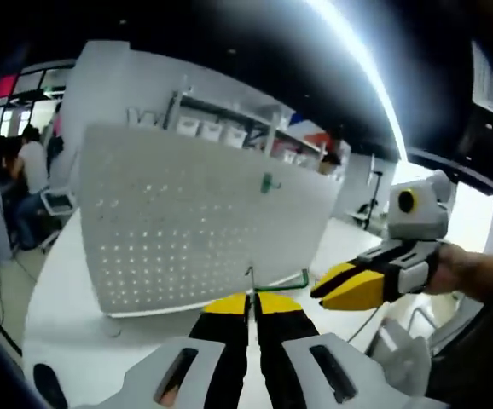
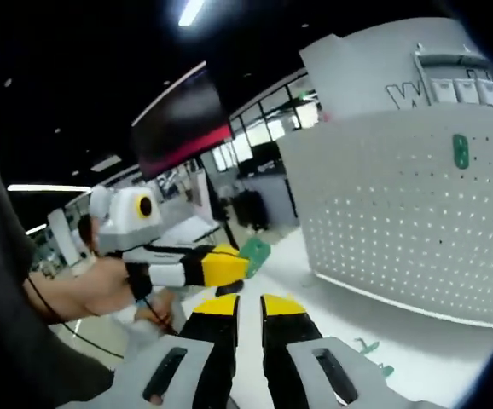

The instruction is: Insert the hook assembly into the mounting plate slot until the hook locks in place.

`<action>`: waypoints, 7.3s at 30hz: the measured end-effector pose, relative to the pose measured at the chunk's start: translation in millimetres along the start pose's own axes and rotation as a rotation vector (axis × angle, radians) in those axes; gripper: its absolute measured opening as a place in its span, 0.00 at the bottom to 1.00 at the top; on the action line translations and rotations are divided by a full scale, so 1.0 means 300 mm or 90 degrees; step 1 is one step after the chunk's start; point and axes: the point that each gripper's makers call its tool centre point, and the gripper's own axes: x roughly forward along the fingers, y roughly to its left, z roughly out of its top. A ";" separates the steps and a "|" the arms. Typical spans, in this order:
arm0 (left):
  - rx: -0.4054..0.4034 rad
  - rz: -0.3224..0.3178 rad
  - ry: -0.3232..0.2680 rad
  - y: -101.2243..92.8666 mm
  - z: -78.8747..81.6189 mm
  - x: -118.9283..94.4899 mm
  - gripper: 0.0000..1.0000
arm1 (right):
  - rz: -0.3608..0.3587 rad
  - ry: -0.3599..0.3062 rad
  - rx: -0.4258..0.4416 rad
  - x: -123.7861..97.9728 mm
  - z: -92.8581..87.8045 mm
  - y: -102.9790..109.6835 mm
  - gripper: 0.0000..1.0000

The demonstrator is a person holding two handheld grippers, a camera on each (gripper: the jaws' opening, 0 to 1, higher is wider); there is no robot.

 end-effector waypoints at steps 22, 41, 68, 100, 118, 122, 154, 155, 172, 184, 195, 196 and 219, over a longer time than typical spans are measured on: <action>-0.005 0.020 -0.055 -0.047 0.030 0.008 0.02 | -0.006 -0.133 0.208 0.053 0.076 -0.023 0.06; 0.041 0.044 -0.062 -0.059 0.047 0.013 0.02 | -0.021 -0.174 0.257 0.046 0.088 -0.028 0.00; 0.017 0.001 0.026 -0.062 -0.039 0.014 0.54 | -0.085 -0.129 0.044 0.010 0.071 -0.062 0.00; -0.022 -0.049 0.008 -0.155 0.044 -0.033 1.00 | -0.203 -0.179 -0.015 -0.129 0.147 -0.262 0.00; -0.035 -0.027 0.023 -0.111 0.020 -0.025 0.97 | -0.335 -0.221 -0.046 -0.235 0.254 -0.556 0.00; -0.038 -0.027 0.028 -0.104 0.008 -0.013 0.98 | -0.368 -0.245 -0.015 -0.255 0.273 -0.633 0.00; -0.038 0.005 0.041 -0.019 -0.003 -0.014 0.95 | -0.508 -0.317 -0.090 -0.289 0.454 -0.858 0.00; -0.038 0.005 0.042 -0.020 -0.004 -0.013 0.95 | -0.509 -0.317 -0.090 -0.290 0.455 -0.860 0.00; -0.039 0.005 0.044 -0.027 -0.013 -0.017 0.95 | -0.537 -0.328 -0.108 -0.307 0.462 -0.889 0.00; -0.049 0.007 0.054 -0.032 -0.041 -0.010 0.95 | -0.549 -0.332 -0.118 -0.301 0.441 -0.910 0.00; -0.057 0.011 0.054 -0.019 -0.047 -0.005 0.94 | -0.578 -0.322 -0.163 -0.288 0.434 -0.914 0.00; -0.056 0.010 0.054 -0.021 -0.048 -0.004 0.93 | -0.578 -0.328 -0.163 -0.290 0.440 -0.915 0.00; -0.062 0.019 0.060 -0.018 -0.063 -0.040 0.96 | -0.567 -0.284 -0.068 -0.278 0.380 -0.904 0.31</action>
